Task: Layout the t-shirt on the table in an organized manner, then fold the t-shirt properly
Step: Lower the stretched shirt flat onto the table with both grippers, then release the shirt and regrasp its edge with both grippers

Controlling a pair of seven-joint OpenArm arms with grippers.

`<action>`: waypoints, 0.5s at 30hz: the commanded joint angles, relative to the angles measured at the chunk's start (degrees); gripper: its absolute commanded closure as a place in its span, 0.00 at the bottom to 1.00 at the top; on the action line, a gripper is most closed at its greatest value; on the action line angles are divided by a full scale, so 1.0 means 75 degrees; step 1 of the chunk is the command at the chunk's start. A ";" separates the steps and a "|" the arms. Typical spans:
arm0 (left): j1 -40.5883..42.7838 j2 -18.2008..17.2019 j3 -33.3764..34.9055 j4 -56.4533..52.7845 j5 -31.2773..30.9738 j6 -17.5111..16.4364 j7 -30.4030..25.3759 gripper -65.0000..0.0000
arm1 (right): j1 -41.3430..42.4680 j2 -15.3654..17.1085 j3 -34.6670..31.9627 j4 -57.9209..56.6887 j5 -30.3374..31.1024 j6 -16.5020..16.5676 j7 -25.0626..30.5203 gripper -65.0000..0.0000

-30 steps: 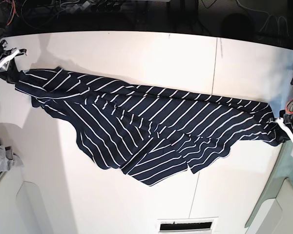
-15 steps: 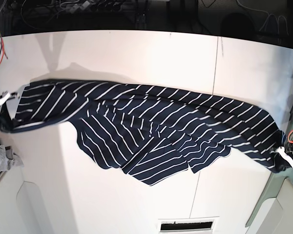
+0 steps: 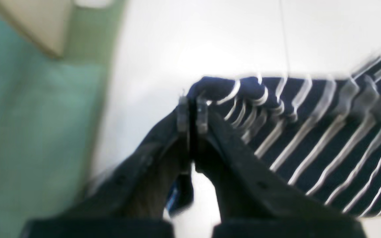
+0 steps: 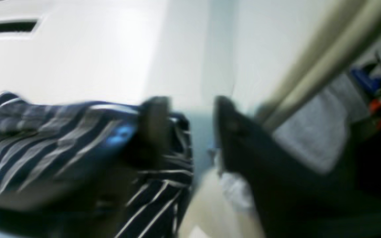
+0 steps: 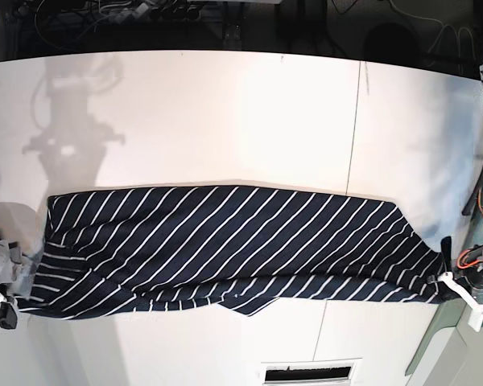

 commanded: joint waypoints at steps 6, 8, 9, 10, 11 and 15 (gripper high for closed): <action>-0.0189 0.0111 0.0816 0.0181 -0.0251 -0.1582 -0.0070 0.98 | -0.0265 0.0117 0.0020 0.0076 0.0833 0.0032 -0.0055 0.47; -0.0184 0.0119 0.0985 0.0192 -0.0402 -0.1597 -0.0015 0.93 | -0.0478 0.0125 0.0047 0.0160 0.0979 0.0032 -0.0545 0.47; -0.0181 0.0117 0.1003 0.0192 -0.0434 -0.1585 0.0020 0.85 | -0.0615 0.0125 0.0102 0.0210 0.1035 0.0035 -0.0851 0.47; -0.0169 0.0117 0.1003 0.0192 -0.0443 -0.1489 0.0041 0.76 | -0.0775 0.0125 0.0178 0.0236 0.1096 0.0035 -0.1096 0.47; -0.0169 0.0111 0.1003 0.0189 -0.0443 -0.1367 0.0087 0.65 | -0.0962 0.0122 0.0283 0.0265 0.1186 0.0038 -0.1262 0.47; -0.0169 0.0117 0.1003 0.0192 -0.0522 -0.1291 0.0527 0.49 | -0.1839 0.0099 0.0845 0.0271 0.1751 0.0038 -0.1376 0.47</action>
